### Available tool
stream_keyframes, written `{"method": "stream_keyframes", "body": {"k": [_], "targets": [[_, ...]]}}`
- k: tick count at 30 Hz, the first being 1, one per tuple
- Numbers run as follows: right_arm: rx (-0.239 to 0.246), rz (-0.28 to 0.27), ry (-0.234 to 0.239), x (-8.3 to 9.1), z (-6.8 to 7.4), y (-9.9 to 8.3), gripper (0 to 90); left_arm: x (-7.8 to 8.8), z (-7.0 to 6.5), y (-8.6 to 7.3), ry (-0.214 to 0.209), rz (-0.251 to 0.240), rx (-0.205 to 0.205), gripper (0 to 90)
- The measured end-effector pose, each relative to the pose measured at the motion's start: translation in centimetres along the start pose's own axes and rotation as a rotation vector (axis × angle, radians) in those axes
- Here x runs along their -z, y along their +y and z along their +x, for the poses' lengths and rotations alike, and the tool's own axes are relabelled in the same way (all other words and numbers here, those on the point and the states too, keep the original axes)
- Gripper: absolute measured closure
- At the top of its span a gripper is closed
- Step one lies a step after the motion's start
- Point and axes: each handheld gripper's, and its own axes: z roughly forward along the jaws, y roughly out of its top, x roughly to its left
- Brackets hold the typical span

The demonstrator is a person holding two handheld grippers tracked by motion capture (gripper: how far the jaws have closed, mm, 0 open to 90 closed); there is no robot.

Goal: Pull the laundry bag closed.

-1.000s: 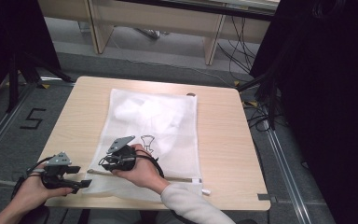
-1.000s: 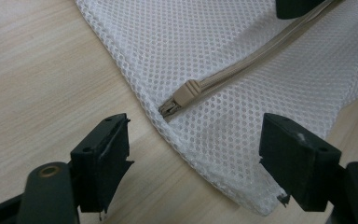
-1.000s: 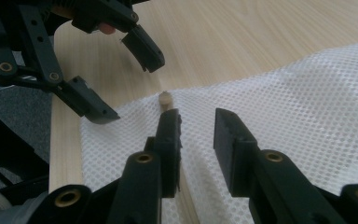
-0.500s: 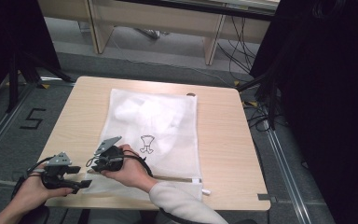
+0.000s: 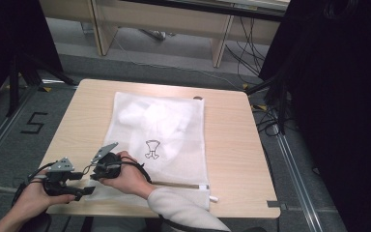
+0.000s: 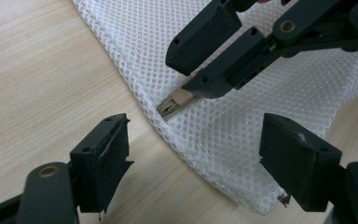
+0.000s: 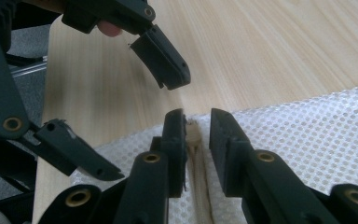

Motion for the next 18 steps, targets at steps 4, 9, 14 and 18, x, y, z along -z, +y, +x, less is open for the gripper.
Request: {"method": "stream_keyframes", "body": {"k": [4, 9, 14, 18], "targets": [[-0.004, 0.016, -0.005, -0.5, 0.0, 0.1, 77.8, 0.0, 0.0, 0.0, 0.0, 0.001, -0.002, 23.7], [-0.004, 0.032, -0.015, -0.8, 0.0, 0.3, 78.7, 0.0, -0.1, 0.0, 0.007, -0.001, 0.011, 23.7], [-0.007, 0.037, 0.004, -1.3, 0.1, 0.3, 81.1, 0.0, 0.0, 0.0, -0.001, 0.002, -0.001, 23.7], [-0.003, 0.047, -0.007, -1.2, 0.1, 0.3, 81.8, 0.0, 0.0, 0.0, -0.004, 0.004, 0.001, 23.7]]}}
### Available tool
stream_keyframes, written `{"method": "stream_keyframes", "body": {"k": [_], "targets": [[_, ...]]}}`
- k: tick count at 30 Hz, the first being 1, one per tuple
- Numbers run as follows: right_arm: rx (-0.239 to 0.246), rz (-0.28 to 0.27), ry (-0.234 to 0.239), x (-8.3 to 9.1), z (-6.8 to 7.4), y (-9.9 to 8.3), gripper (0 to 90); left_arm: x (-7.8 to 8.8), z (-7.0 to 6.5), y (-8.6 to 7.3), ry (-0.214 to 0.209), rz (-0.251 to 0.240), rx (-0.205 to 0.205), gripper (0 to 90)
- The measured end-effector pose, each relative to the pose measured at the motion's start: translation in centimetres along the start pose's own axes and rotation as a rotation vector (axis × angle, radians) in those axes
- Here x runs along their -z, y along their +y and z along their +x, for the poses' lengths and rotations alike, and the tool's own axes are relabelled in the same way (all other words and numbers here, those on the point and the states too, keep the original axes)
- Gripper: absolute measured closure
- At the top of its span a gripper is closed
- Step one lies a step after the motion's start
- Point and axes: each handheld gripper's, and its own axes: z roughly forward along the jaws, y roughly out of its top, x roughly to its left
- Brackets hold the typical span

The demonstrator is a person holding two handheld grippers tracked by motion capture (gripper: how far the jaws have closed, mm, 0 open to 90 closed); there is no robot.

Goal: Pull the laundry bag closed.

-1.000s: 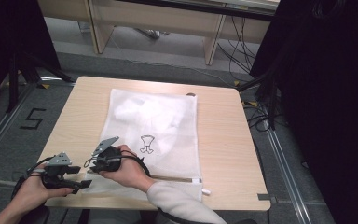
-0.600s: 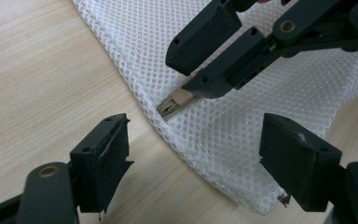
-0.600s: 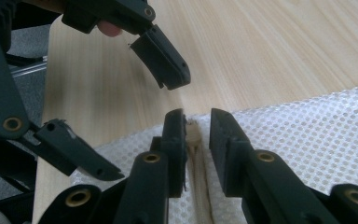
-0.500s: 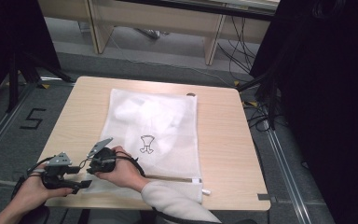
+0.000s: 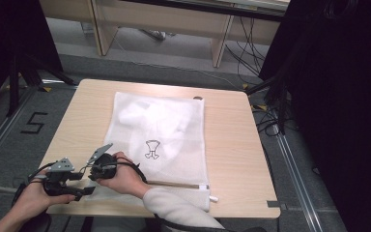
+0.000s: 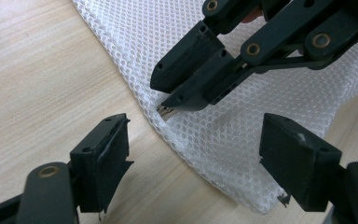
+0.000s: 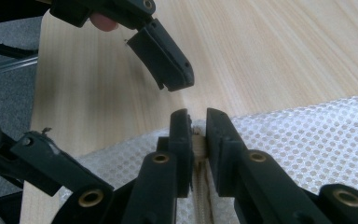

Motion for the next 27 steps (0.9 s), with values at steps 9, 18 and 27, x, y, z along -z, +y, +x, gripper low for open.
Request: {"method": "stream_keyframes", "body": {"k": [9, 18, 27], "targets": [[-0.002, -0.03, 0.016, 1.3, 0.2, 0.4, 82.0, -0.5, 0.2, 0.1, -0.014, 0.005, 0.015, 24.4], [0.016, -0.044, 0.021, 2.6, 0.3, 0.7, 82.1, -1.2, 0.4, 0.6, -0.053, -0.01, 0.083, 40.8], [0.015, -0.038, 0.022, 2.8, 0.4, 0.6, 82.1, -1.3, 0.4, 0.8, -0.074, 0.015, 0.107, 68.2]]}}
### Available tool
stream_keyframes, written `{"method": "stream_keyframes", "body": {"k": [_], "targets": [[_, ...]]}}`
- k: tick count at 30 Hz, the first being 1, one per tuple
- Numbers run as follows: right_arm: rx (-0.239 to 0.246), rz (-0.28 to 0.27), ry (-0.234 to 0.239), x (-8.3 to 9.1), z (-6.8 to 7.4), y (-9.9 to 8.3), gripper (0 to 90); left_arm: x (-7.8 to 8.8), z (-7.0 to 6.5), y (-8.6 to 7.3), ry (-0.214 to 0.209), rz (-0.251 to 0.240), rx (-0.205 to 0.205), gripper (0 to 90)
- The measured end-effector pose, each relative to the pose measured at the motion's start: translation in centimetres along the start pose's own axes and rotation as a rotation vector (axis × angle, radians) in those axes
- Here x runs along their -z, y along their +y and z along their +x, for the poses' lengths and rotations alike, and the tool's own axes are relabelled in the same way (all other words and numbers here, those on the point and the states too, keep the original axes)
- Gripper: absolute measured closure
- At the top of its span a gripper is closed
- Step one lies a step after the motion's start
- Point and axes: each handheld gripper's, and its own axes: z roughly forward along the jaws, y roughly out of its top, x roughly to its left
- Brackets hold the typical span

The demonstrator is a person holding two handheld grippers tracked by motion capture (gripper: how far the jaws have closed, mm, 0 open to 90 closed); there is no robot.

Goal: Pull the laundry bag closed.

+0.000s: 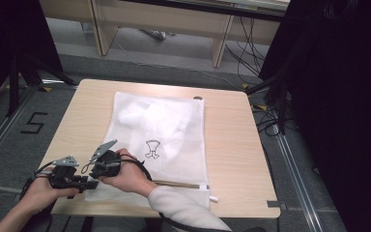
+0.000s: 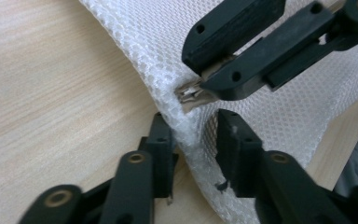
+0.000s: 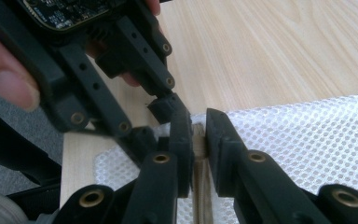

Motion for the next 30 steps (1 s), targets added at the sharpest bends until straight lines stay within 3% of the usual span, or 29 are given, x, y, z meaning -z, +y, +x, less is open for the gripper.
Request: {"method": "stream_keyframes", "body": {"k": [6, 7, 10, 17, 19, 23, 24, 30], "targets": [[-0.009, 0.005, 0.003, 0.2, 0.0, -0.2, 82.1, 0.1, -0.1, 0.1, -0.015, 0.003, 0.027, 81.4], [0.009, 0.008, -0.001, 0.3, -0.1, -0.2, 82.1, 0.2, -0.1, 0.2, -0.025, 0.006, 0.027, 81.4], [-0.012, 0.009, 0.003, 0.6, -0.1, -0.5, 82.1, 0.3, -0.1, 0.3, -0.033, -0.002, 0.055, 83.8], [0.024, 0.027, -0.015, 0.9, -0.2, -0.8, 82.3, 0.5, -0.2, 0.3, -0.039, -0.019, 0.095, 85.1], [0.001, 0.023, 0.001, 1.0, 0.0, -0.9, 82.4, 0.6, -0.2, 0.3, -0.042, -0.025, 0.103, 85.3], [0.03, 0.037, -0.018, 1.1, -0.1, -1.0, 82.4, 0.6, -0.2, 0.3, -0.044, -0.03, 0.102, 85.4], [0.02, 0.032, -0.004, 1.2, 0.0, -1.1, 82.4, 0.7, -0.3, 0.3, -0.039, -0.03, 0.098, 85.4], [0.022, 0.053, -0.02, 1.6, -0.1, -1.7, 82.5, 0.8, -0.5, 0.4, -0.031, -0.047, 0.085, 85.5]]}}
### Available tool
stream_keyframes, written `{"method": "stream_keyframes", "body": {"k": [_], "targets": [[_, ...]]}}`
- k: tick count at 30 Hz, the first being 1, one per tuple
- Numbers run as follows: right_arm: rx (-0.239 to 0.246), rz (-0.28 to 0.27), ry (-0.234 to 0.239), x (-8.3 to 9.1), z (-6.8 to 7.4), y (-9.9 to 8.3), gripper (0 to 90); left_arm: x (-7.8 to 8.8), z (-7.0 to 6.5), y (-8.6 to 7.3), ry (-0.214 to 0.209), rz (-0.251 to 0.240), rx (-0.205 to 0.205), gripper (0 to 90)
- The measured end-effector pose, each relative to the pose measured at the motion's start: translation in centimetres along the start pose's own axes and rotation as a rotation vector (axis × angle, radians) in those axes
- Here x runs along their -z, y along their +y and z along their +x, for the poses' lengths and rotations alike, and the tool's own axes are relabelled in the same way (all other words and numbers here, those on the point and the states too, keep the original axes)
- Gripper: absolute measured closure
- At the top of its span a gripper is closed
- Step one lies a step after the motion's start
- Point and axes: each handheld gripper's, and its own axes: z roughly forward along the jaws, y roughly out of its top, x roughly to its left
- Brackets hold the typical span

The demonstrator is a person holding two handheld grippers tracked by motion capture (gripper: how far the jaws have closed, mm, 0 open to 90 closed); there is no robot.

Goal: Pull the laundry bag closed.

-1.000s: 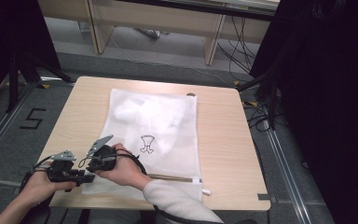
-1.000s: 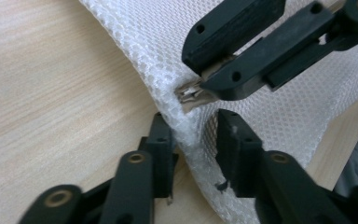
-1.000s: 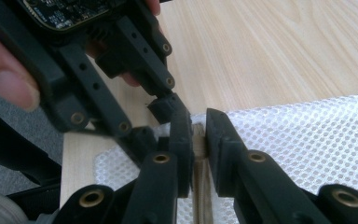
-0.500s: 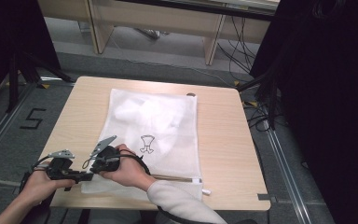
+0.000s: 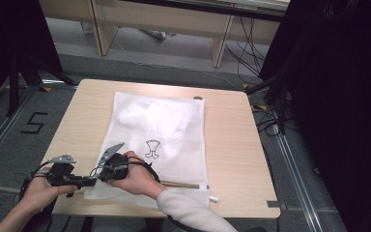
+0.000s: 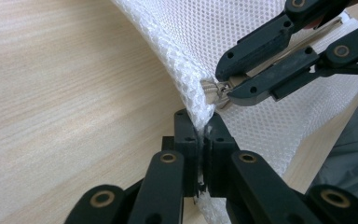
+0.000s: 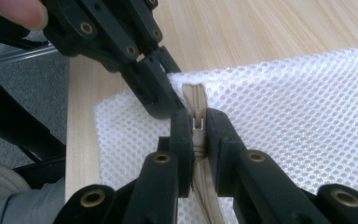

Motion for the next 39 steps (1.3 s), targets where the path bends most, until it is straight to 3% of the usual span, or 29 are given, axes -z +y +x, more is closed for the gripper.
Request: {"method": "stream_keyframes", "body": {"k": [18, 21, 23, 28, 35, 37, 39], "targets": [[-0.015, -0.002, 0.008, 0.4, 0.1, -1.1, 82.5, 0.2, -0.5, 0.1, 0.013, -0.01, -0.025, 85.5], [-0.003, 0.008, -0.009, 0.6, -0.1, -1.4, 82.5, 0.1, -0.5, 0.1, 0.015, -0.01, -0.017, 85.5], [-0.021, -0.003, 0.009, 0.5, 0.0, -1.5, 82.5, 0.2, -0.5, 0.1, 0.016, -0.01, -0.019, 85.5], [-0.02, 0.001, 0.001, 0.6, 0.0, -1.6, 82.5, 0.0, -0.6, 0.1, 0.021, -0.029, -0.012, 85.5], [-0.023, 0.014, 0.01, 0.7, 0.0, -1.9, 82.5, 0.2, -0.6, 0.1, 0.025, -0.007, -0.014, 85.6], [-0.01, 0.031, -0.013, 0.9, -0.2, -2.0, 82.5, 0.1, -0.7, 0.1, 0.041, -0.01, -0.016, 85.6], [-0.025, 0.027, 0.003, 0.9, 0.0, -2.0, 82.5, 0.1, -0.6, 0.1, 0.033, -0.018, -0.012, 85.5]]}}
